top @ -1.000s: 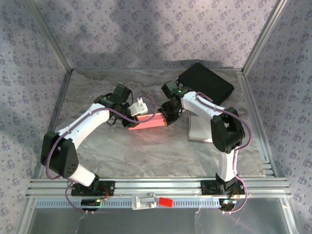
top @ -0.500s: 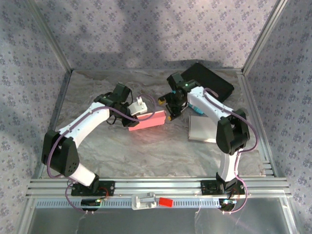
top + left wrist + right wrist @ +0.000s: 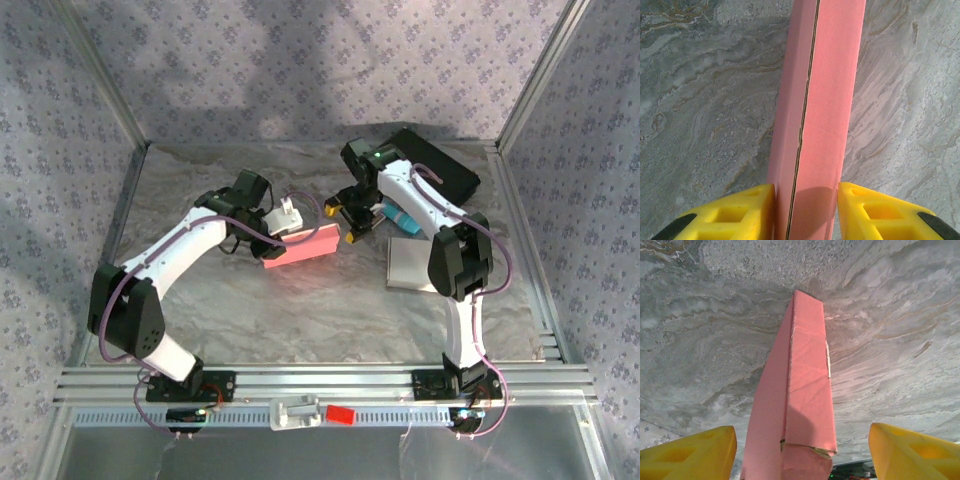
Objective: Fold the paper box
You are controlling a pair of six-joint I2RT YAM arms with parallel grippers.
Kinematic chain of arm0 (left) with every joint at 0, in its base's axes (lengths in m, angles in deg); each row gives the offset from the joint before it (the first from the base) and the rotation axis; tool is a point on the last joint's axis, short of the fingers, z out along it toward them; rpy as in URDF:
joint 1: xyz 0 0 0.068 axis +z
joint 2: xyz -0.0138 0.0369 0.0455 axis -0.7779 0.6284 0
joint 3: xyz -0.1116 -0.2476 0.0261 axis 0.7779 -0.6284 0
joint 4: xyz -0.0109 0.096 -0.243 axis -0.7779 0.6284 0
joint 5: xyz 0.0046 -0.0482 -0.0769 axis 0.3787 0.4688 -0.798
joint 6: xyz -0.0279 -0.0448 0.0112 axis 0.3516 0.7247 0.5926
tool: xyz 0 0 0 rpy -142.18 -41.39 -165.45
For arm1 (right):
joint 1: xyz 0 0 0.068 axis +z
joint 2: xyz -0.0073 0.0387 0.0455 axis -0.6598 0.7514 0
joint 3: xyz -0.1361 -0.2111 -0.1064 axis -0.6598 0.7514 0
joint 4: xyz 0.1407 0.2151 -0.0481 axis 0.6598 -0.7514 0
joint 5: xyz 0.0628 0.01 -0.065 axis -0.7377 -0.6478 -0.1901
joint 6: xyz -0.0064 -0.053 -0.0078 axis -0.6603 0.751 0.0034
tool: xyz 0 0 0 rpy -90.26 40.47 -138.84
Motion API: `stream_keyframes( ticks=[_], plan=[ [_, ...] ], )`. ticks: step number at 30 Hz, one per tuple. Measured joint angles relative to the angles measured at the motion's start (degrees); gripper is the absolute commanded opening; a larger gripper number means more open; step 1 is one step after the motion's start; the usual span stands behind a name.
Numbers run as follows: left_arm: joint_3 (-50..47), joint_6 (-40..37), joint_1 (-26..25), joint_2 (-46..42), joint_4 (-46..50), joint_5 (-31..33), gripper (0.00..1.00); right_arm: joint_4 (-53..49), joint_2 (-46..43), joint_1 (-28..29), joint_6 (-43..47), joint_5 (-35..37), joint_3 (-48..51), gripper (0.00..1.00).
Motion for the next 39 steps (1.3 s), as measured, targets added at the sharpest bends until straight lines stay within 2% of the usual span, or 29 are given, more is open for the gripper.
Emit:
stream_keyframes(
  ticks=[3,6,8,12,17,21,26,30,33,39],
  plan=[
    [0.2,0.0,0.0,0.2,0.0,-0.2,0.36,-0.2,-1.5,-0.3,5.0,1.9,1.1,0.70],
    [0.4,0.0,0.0,0.5,0.1,-0.7,0.37,2.6,-6.4,-0.5,12.5,6.2,5.2,0.54],
    [0.5,0.0,0.1,0.6,0.3,-1.1,0.37,8.9,-12.5,-0.5,19.8,8.4,11.5,0.45],
    [1.7,-0.1,0.9,1.6,1.5,-2.8,0.37,17.6,-22.6,-1.0,39.4,7.7,20.4,0.33],
    [2.9,-0.5,1.7,2.3,3.3,-4.5,0.37,18.8,-20.5,-1.0,59.6,2.6,16.8,0.28],
    [3.8,-0.4,1.7,3.0,4.2,-5.4,0.37,16.1,-15.3,0.6,70.1,2.2,12.3,0.28],
    [4.2,-0.4,1.7,4.0,4.7,-5.8,0.36,13.7,-13.4,2.1,75.9,3.7,11.7,0.33],
    [4.2,-0.4,1.7,4.2,4.7,-6.0,0.35,17.2,-17.9,2.6,76.2,4.6,18.7,0.40],
    [4.2,-0.4,1.6,4.2,4.7,-5.9,0.35,19.1,-21.5,3.0,73.5,5.2,23.5,0.42],
    [4.2,-0.2,1.6,4.2,4.7,-5.7,0.35,29.3,-31.2,3.3,63.8,6.2,38.1,0.54]
  ],
)
